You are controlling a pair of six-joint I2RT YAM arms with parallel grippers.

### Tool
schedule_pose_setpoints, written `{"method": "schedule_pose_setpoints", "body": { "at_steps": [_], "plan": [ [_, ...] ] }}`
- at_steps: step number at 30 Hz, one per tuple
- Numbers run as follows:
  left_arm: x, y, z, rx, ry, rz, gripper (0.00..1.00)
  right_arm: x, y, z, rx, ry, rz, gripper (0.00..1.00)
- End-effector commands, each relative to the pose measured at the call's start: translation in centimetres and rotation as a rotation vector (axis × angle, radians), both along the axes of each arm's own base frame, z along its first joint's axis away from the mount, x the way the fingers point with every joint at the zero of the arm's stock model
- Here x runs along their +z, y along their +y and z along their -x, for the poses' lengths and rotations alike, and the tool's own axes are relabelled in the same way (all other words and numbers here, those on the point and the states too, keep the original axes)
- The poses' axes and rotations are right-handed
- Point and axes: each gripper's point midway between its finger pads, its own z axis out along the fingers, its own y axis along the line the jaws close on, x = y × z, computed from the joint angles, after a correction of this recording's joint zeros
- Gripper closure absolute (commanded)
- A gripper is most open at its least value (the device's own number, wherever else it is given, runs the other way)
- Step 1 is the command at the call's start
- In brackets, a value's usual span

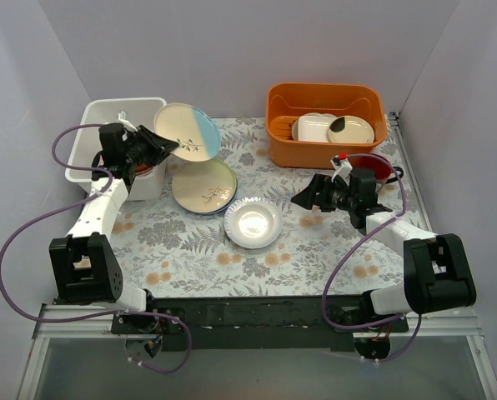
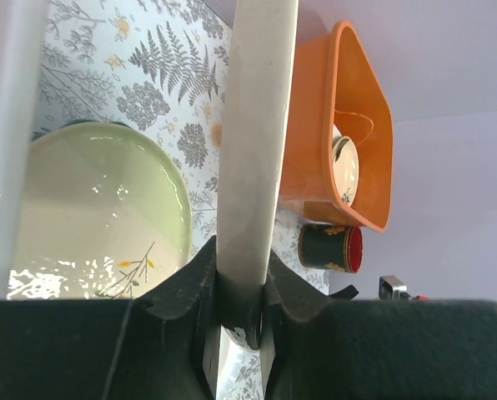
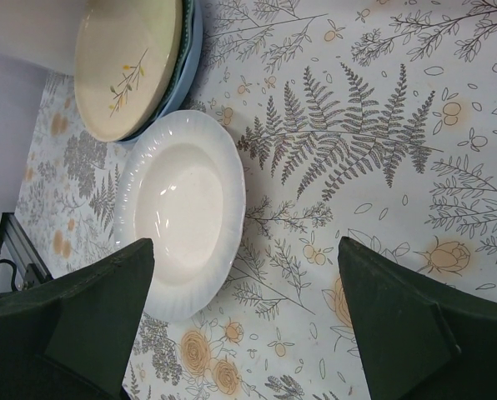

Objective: Place the plates into the plastic bin on the countertop
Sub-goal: Place the plate in the plastic bin.

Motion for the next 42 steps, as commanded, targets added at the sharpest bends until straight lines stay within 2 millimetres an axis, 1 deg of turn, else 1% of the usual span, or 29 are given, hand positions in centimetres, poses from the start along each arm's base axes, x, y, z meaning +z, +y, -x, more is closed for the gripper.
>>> {"method": "schedule_pose_setpoints", "body": {
  "at_steps": [1, 3, 8, 10, 12, 13, 16, 20, 22, 27, 30, 31, 33, 34, 35, 36, 37, 39, 40, 42],
  "plan": [
    [7.2, 1.0, -1.0, -0.018, -0.229, 0.026, 1.0, 1.4, 0.4, -1.0, 0.016, -0.057, -0.013, 0.02],
    [7.6, 1.6, -1.2, -0.004, -0.242, 0.037, 1.0, 1.2, 0.4, -0.9, 0.017, -0.054, -0.016, 0.02],
    [7.5, 2.7, -1.8, 0.016, -0.244, 0.047, 1.0, 1.2, 0.5, -1.0, 0.017, -0.052, -0.016, 0.02],
    [7.8, 2.8, -1.7, 0.007, -0.253, 0.078, 1.0, 1.3, 0.5, -1.0, 0.02, -0.053, -0.017, 0.02],
    [7.7, 3.1, -1.8, 0.005, -0.253, 0.09, 1.0, 1.2, 0.5, -1.0, 0.021, -0.051, -0.015, 0.02],
    [8.0, 3.2, -1.9, 0.006, -0.261, 0.089, 1.0, 1.1, 0.5, -1.0, 0.02, -0.05, -0.016, 0.02],
    [7.9, 3.8, -2.2, 0.019, -0.257, 0.09, 1.0, 1.1, 0.6, -1.1, 0.021, -0.046, -0.018, 0.02],
    [8.4, 5.0, -2.4, 0.053, -0.265, 0.089, 1.0, 0.9, 0.6, -1.1, 0.022, -0.043, -0.019, 0.02],
    [8.9, 5.4, -2.8, 0.065, -0.277, 0.088, 1.0, 0.9, 0.7, -1.1, 0.024, -0.043, -0.023, 0.02],
    [8.9, 6.4, -3.2, 0.112, -0.277, 0.074, 1.0, 0.8, 0.9, -1.2, 0.028, -0.036, -0.035, 0.02],
    [8.6, 7.1, -3.3, 0.133, -0.283, 0.069, 1.0, 0.6, 0.9, -1.1, 0.029, -0.033, -0.033, 0.02],
    [8.1, 7.3, -3.2, 0.139, -0.271, 0.075, 1.0, 0.7, 0.9, -1.2, 0.027, -0.035, -0.03, 0.02],
    [7.9, 8.4, -3.2, 0.15, -0.28, 0.089, 1.0, 0.6, 0.9, -1.2, 0.028, -0.035, -0.021, 0.02],
    [7.7, 9.5, -3.1, 0.173, -0.272, 0.101, 1.0, 0.7, 0.9, -1.2, 0.025, -0.039, -0.02, 0.02],
    [7.2, 10.0, -3.2, 0.18, -0.263, 0.109, 1.0, 0.7, 0.9, -1.2, 0.027, -0.039, -0.02, 0.02],
    [7.1, 10.2, -3.1, 0.175, -0.261, 0.115, 1.0, 0.7, 0.9, -1.2, 0.026, -0.038, -0.019, 0.02],
    [6.8, 11.0, -3.0, 0.189, -0.252, 0.124, 1.0, 0.7, 0.9, -1.2, 0.027, -0.04, -0.019, 0.02],
    [6.5, 11.6, -2.9, 0.201, -0.253, 0.128, 1.0, 0.6, 0.9, -1.2, 0.027, -0.035, -0.018, 0.02],
    [6.2, 12.4, -2.9, 0.218, -0.251, 0.128, 1.0, 0.6, 1.0, -1.1, 0.029, -0.035, -0.019, 0.02],
    [5.9, 13.0, -2.9, 0.23, -0.243, 0.129, 1.0, 0.5, 1.1, -1.1, 0.034, -0.032, -0.02, 0.02]
  ]
}}
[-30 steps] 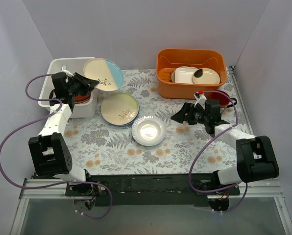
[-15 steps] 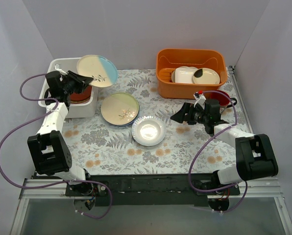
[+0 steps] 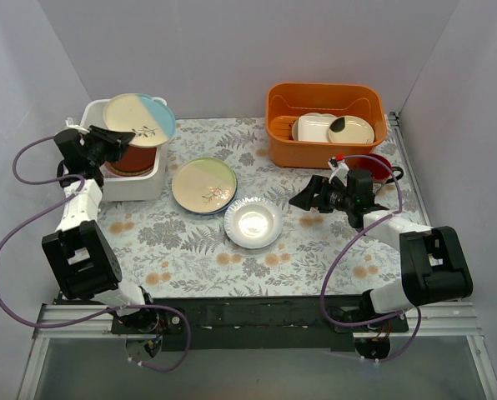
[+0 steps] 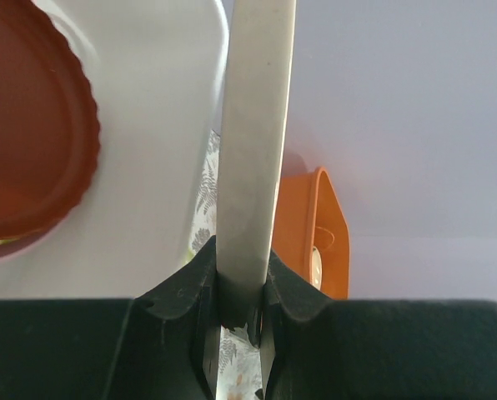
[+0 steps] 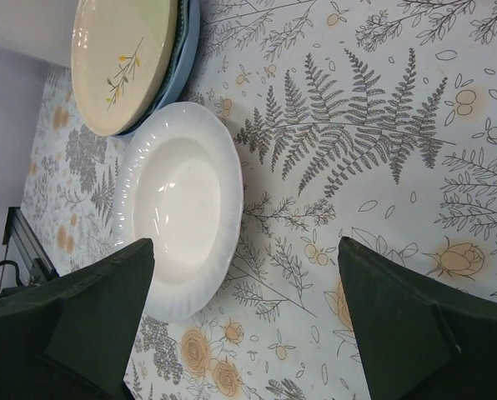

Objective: Place the plates into the plastic bin on the countertop
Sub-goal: Place the plate in the plastic bin.

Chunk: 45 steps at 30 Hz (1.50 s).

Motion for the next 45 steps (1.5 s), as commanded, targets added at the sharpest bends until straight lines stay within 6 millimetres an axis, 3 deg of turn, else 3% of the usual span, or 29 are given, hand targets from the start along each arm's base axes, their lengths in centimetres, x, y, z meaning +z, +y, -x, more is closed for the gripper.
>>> {"method": "schedule_pose_setpoints", "body": {
  "at_steps": [1, 24, 30, 33, 45],
  "plan": [
    [3.8, 1.5, 0.0, 0.001, -0.149, -0.02, 1.0, 1.7, 0.6, -1.1, 0.018, -0.069, -0.009, 0.02],
    [3.4, 6.7, 0.9, 0.138, -0.146, -0.05, 1.0, 1.5, 0.6, -0.8, 0.026, -0.067, -0.009, 0.02],
    [3.3, 7.0, 1.0, 0.149, -0.145, -0.065, 1.0, 1.5, 0.7, -0.7, 0.031, -0.066, -0.013, 0.02],
    [2.9, 7.2, 0.8, 0.157, -0.134, -0.076, 1.0, 1.6, 0.7, -0.8, 0.03, -0.068, -0.015, 0.02],
    [-1.7, 8.8, -1.0, 0.173, 0.027, -0.107, 1.0, 1.5, 1.0, -0.7, 0.04, -0.061, -0.034, 0.02]
  ]
}}
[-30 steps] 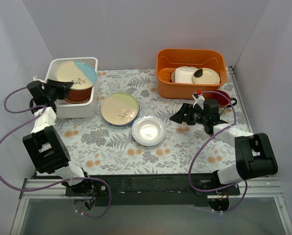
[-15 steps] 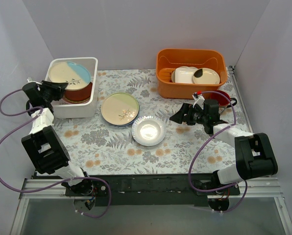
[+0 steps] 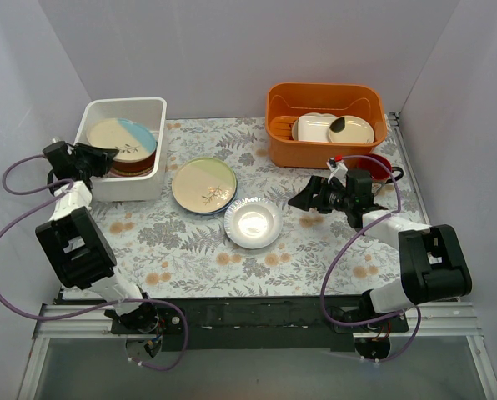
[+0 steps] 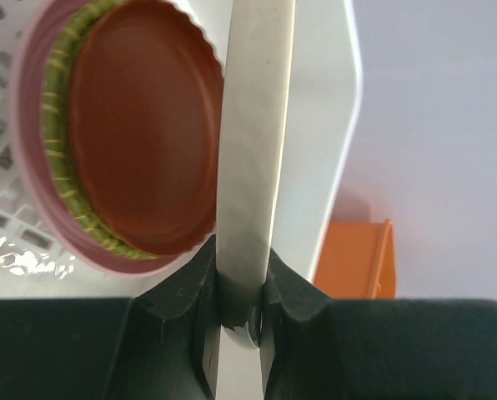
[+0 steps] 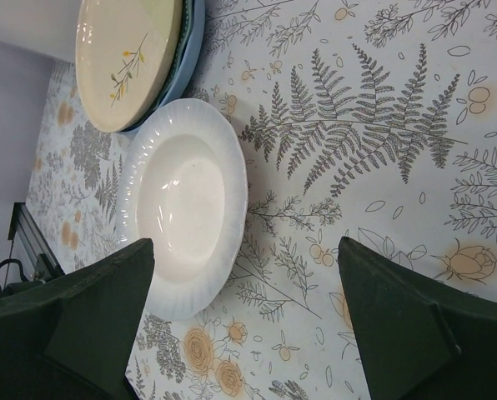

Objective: Place the plates into the plastic bin on the countertop
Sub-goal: Place the plate in the plastic bin.

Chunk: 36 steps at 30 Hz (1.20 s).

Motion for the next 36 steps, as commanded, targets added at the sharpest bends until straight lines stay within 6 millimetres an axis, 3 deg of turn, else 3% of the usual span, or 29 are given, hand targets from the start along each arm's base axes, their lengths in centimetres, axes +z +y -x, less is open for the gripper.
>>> {"method": "schedule_pose_setpoints", "body": {
  "at_steps": [1, 13, 24, 30, 34, 36],
  "plan": [
    [4.3, 0.9, -1.4, -0.009, -0.101, -0.12, 1.0, 1.6, 0.7, -0.9, 0.024, -0.067, -0.025, 0.02],
    [0.6, 0.3, -3.2, -0.021, 0.068, -0.227, 1.0, 1.7, 0.8, -0.9, 0.031, -0.064, -0.038, 0.02],
    [-0.6, -0.1, -3.5, -0.044, 0.115, -0.235, 0.92, 1.5, 0.9, -0.9, 0.038, -0.062, -0.041, 0.02],
    [-1.0, -0.3, -3.8, -0.057, 0.151, -0.275, 0.81, 1.4, 1.0, -0.9, 0.039, -0.056, -0.043, 0.02],
    [-1.1, -0.2, -3.7, -0.051, 0.167, -0.3, 0.68, 1.4, 1.0, -0.8, 0.042, -0.057, -0.044, 0.02],
    [-1.2, -0.3, -3.7, -0.051, 0.174, -0.311, 0.57, 1.4, 1.0, -0.9, 0.041, -0.057, -0.044, 0.02]
  ]
}}
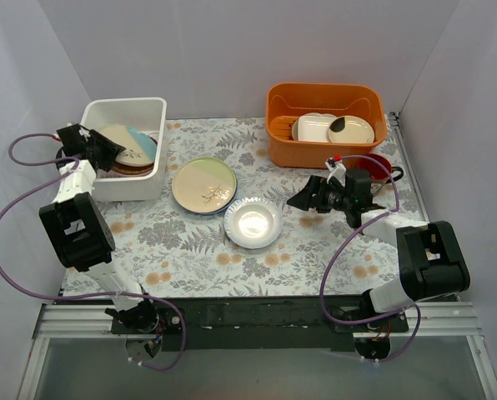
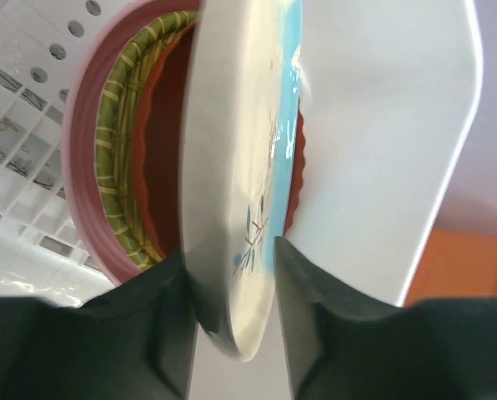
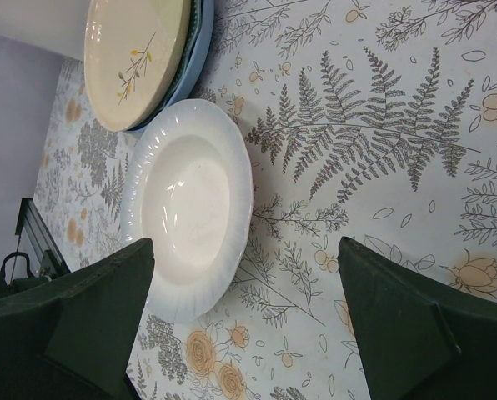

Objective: Place the plates into the plastic bin on the countertop
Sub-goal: Place the plate in the plastic bin.

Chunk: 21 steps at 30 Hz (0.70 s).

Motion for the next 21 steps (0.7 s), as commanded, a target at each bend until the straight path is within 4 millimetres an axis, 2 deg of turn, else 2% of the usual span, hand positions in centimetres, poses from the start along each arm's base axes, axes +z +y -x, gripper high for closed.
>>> {"method": "schedule_pose_setpoints", "body": {
  "at_steps": [1, 2, 4, 5, 10, 21],
  "plan": [
    [2.5, -0.1, -1.0, -0.017, -0.05, -0.08, 0.51, 1.5, 0.6, -0.7, 0.022, -0.053, -0.025, 0.02],
    [2.4, -0.2, -1.0, -0.018, -0.045, -0.08, 0.42, 1.6, 0.7, -0.7, 0.024, -0.055, -0.025, 0.02],
    [2.4, -0.1, -1.0, -0.018, -0.036, -0.089, 0.33, 1.5, 0.6, -0.7, 0.024, -0.052, -0.025, 0.02],
    [2.0, -0.1, -1.0, -0.014, -0.022, -0.098, 0.22, 1.5, 0.6, -0.7, 0.022, -0.053, -0.025, 0.02],
    [2.0, 0.1, -0.9, -0.006, 0.004, -0.139, 0.03, 1.6, 0.7, -0.7, 0.025, -0.056, -0.026, 0.02],
    [2.9, 0.4, -0.7, 0.02, 0.031, -0.219, 0.02, 1.4, 0.8, -0.7, 0.028, -0.049, -0.029, 0.02]
  ]
}}
